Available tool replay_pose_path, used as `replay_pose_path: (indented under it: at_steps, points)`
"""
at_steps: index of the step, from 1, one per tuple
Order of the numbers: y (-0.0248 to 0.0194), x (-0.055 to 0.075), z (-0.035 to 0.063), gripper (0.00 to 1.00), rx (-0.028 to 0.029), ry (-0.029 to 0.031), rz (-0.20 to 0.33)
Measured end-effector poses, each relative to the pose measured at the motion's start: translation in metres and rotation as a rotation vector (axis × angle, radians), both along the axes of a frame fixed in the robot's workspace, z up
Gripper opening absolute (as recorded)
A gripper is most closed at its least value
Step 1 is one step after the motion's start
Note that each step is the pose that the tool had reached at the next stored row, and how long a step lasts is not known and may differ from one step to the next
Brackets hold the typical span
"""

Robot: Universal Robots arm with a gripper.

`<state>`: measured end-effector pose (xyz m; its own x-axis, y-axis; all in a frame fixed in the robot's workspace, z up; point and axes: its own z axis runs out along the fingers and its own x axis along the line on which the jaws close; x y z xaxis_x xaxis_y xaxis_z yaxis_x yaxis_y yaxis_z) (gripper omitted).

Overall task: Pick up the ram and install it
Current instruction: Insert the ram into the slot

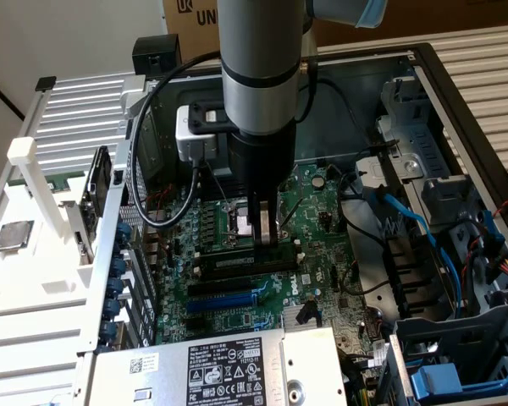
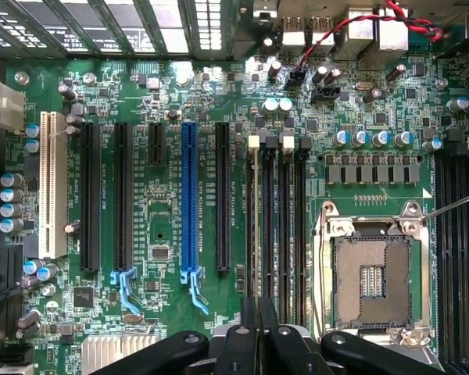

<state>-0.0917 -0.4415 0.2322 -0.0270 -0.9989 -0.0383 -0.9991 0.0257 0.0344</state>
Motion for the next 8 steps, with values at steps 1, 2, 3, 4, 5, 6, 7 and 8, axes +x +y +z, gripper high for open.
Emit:
replay_pose_path:
  at_steps: [1, 2, 3, 4, 5, 6, 7, 8]
  points:
    - [0.0, 0.0, -0.0001, 0.12, 0.0, 0.0, 0.0]
    - [0.0, 0.0, -0.001, 0.12, 0.0002, -0.0002, 0.0]
    - [0.0, 0.0, -0.0016, 0.12, 0.0, -0.0001, 0.0]
    - [0.0, 0.0, -0.0018, 0.12, -0.0003, 0.0001, 0.0]
    - [0.0, 0.0, -0.0022, 0.12, -0.0001, 0.0, 0.0]
    - [0.0, 0.0, -0.0029, 0.12, 0.0, 0.0, 0.0]
    - [0.0, 0.0, -0.0032, 0.12, -0.0002, 0.0, 0.0]
    - [0.0, 0.0, -0.0032, 0.12, -0.0003, 0.0001, 0.0]
